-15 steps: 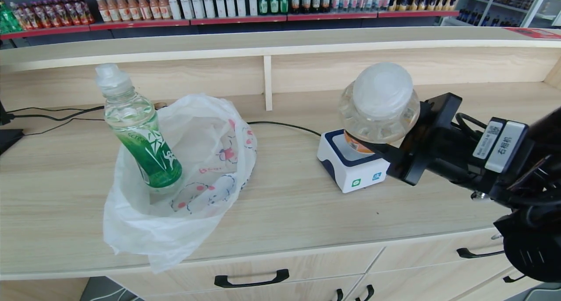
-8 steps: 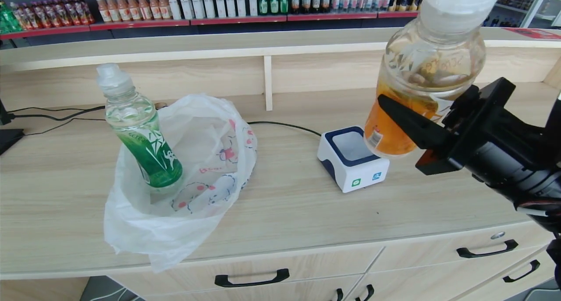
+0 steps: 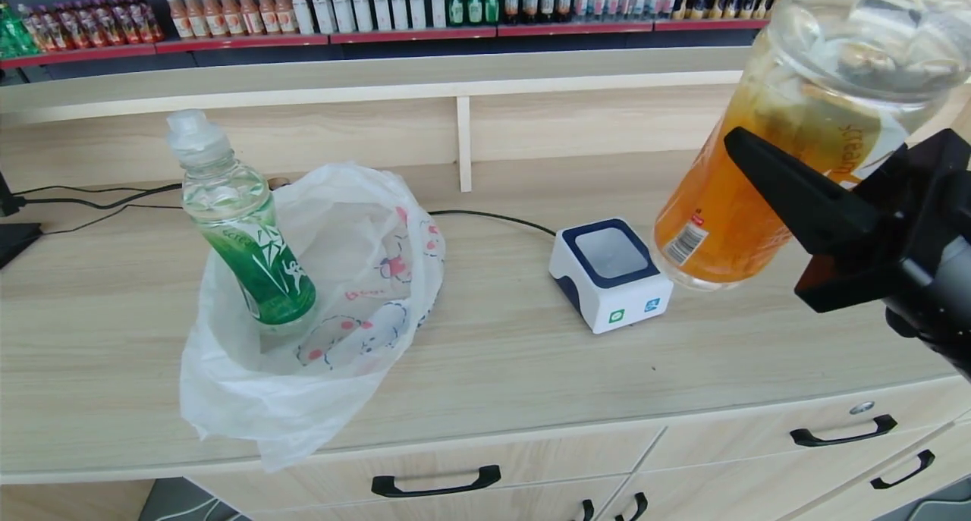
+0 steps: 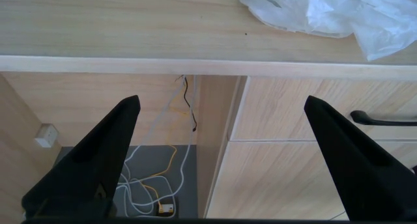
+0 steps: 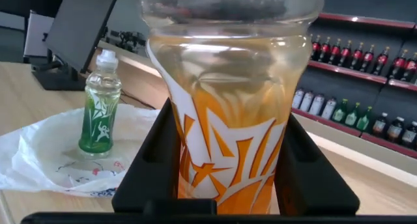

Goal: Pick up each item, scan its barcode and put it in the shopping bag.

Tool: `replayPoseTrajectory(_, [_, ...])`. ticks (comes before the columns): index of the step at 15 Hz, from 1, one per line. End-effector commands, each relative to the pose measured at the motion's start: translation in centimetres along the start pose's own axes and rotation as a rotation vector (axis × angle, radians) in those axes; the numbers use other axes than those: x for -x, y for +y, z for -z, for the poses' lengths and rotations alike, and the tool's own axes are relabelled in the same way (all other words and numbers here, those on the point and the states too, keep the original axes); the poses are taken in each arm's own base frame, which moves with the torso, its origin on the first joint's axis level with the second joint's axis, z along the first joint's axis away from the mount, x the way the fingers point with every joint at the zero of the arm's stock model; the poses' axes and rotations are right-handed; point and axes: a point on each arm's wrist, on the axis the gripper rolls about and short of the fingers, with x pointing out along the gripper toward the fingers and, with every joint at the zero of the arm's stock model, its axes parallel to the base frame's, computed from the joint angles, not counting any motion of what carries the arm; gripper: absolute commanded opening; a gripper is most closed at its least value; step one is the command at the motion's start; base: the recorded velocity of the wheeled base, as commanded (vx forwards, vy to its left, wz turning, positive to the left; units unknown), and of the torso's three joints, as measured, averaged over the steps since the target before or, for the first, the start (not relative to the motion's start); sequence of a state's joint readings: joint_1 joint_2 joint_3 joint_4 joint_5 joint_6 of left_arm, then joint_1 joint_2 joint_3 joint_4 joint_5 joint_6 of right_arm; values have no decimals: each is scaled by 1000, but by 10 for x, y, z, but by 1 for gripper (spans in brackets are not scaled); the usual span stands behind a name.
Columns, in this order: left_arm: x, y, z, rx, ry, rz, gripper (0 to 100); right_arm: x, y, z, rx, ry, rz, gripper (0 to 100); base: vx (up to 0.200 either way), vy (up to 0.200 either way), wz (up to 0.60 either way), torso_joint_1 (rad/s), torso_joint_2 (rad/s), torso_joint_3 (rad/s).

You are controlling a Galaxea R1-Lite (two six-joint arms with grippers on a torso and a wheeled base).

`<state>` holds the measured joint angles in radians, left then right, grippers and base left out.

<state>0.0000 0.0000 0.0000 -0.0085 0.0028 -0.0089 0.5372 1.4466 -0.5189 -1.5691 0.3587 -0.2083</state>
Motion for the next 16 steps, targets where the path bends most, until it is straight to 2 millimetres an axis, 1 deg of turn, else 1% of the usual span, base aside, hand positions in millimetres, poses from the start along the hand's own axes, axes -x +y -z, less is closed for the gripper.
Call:
replayPoseTrajectory(1, [0,0,0,0,-1,0,100,-2,0,-8,-28,-31,8,0,0,0,0,0,0,0])
replayPoseTrajectory(2, [0,0,0,0,-1,0,100,-8,5,-8,-77,-20,36,0,0,0,0,0,0,0])
replayPoseTrajectory(3, [0,0,0,0,1,0,100,-9,10,-6,-100,5,69,0,0,0,0,0,0,0])
replayPoseTrajectory(5, [0,0,0,0,-1,0,100,-11,11,-4,-119,18,83,0,0,0,0,0,0,0])
replayPoseTrajectory(6, [0,0,0,0,1,0,100,-15,10,-4,-220,0,85,0,0,0,0,0,0,0])
replayPoseTrajectory(7, [0,0,0,0,-1,0,100,-12,10,-7,-313,-16,89,0,0,0,0,0,0,0])
replayPoseTrajectory(8, [0,0,0,0,-1,0,100,-9,10,-10,-349,-20,91,0,0,0,0,0,0,0])
replayPoseTrajectory(10, [0,0,0,0,-1,0,100,-9,9,-13,-353,-25,94,0,0,0,0,0,0,0])
replayPoseTrajectory(13, [0,0,0,0,-1,0,100,-8,7,-13,-357,7,189,0,0,0,0,0,0,0])
replayPoseTrajectory(15, [0,0,0,0,1,0,100,-8,4,-18,-356,28,196,0,0,0,0,0,0,0])
replayPoseTrajectory(16, [0,0,0,0,-1,0,100,-4,3,-25,-367,71,190,0,0,0,0,0,0,0])
